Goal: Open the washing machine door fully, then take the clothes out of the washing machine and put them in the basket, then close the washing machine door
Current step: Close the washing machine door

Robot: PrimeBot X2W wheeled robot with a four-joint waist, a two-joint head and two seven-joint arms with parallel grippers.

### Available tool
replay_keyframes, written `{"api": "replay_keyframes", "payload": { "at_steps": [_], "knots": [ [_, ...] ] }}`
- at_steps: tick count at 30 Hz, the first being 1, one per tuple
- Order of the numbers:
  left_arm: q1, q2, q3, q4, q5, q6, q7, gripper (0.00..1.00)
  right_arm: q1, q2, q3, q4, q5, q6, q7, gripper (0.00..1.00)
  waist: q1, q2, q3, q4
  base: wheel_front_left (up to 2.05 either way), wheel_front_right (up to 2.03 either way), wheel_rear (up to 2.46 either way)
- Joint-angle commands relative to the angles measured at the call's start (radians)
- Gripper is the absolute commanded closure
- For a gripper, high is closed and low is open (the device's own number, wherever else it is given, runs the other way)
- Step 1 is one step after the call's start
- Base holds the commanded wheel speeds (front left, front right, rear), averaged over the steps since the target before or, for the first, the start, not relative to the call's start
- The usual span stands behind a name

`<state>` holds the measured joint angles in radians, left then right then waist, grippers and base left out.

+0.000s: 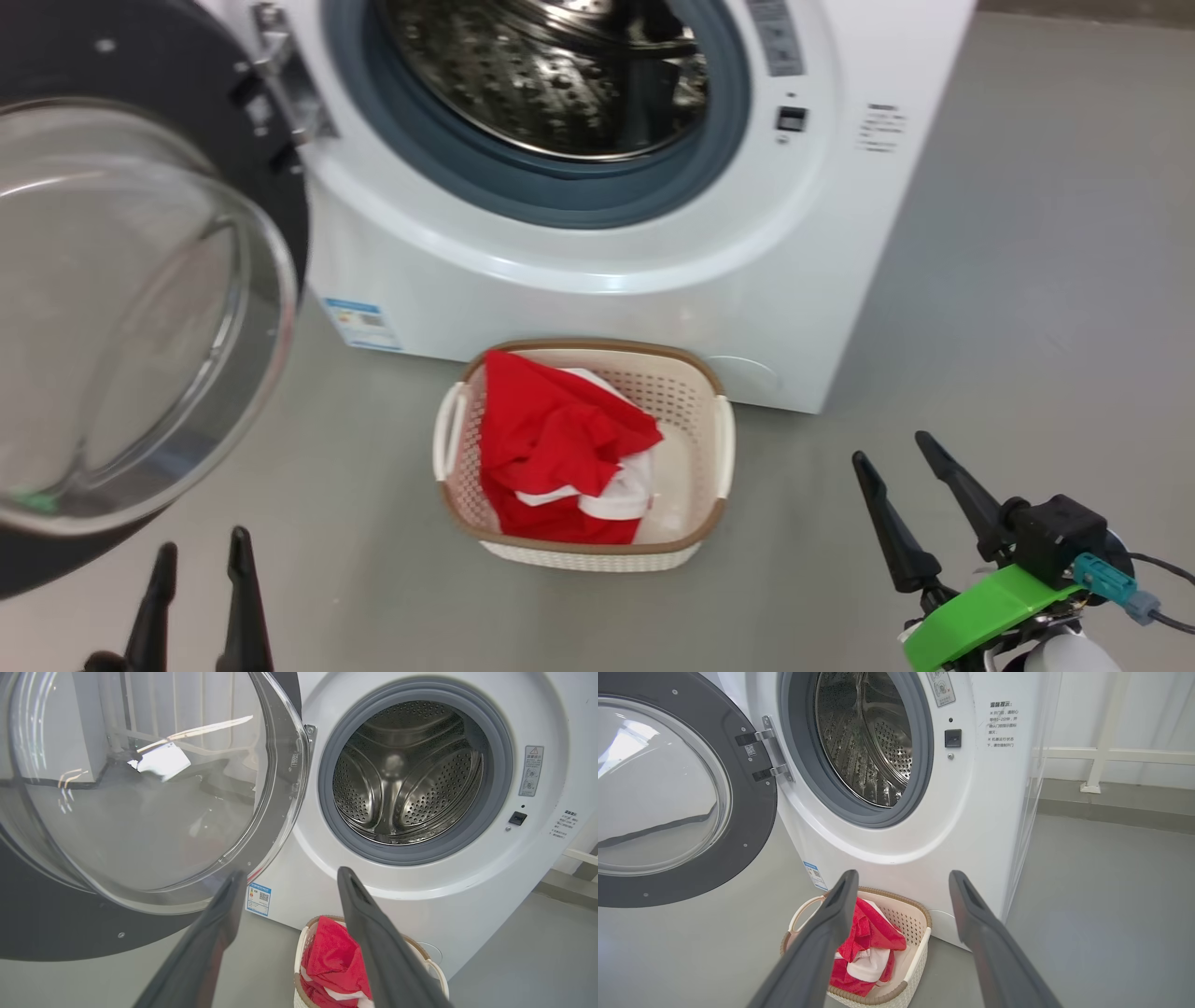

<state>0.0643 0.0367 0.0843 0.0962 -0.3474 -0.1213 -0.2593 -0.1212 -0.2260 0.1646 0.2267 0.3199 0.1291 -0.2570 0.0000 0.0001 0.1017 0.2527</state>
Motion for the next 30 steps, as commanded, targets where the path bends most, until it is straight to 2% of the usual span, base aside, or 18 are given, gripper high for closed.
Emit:
{"api": "replay_keyframes", "payload": {
  "at_steps": [1,18,30],
  "knots": [
    [0.001,0.014,0.026,-0.017,-0.007,0.009,-0.002,0.00,-0.011,-0.012,0.030,-0.020,0.015,0.002,-0.005,0.00,0.0000,-0.0001,-0.014,0.066,0.00,0.00,0.00],
    [0.014,0.014,-0.035,-0.015,-0.060,0.042,-0.002,0.00,-0.021,-0.024,0.061,-0.005,0.024,0.002,-0.005,0.00,0.0000,-0.0001,-0.007,0.258,0.00,0.00,0.00],
    [0.026,0.014,-0.025,-0.048,-0.087,0.066,-0.002,0.00,-0.062,-0.036,0.109,0.017,0.036,0.002,-0.005,0.00,0.0000,-0.0001,0.007,0.282,0.00,0.00,0.00]
  ]
}}
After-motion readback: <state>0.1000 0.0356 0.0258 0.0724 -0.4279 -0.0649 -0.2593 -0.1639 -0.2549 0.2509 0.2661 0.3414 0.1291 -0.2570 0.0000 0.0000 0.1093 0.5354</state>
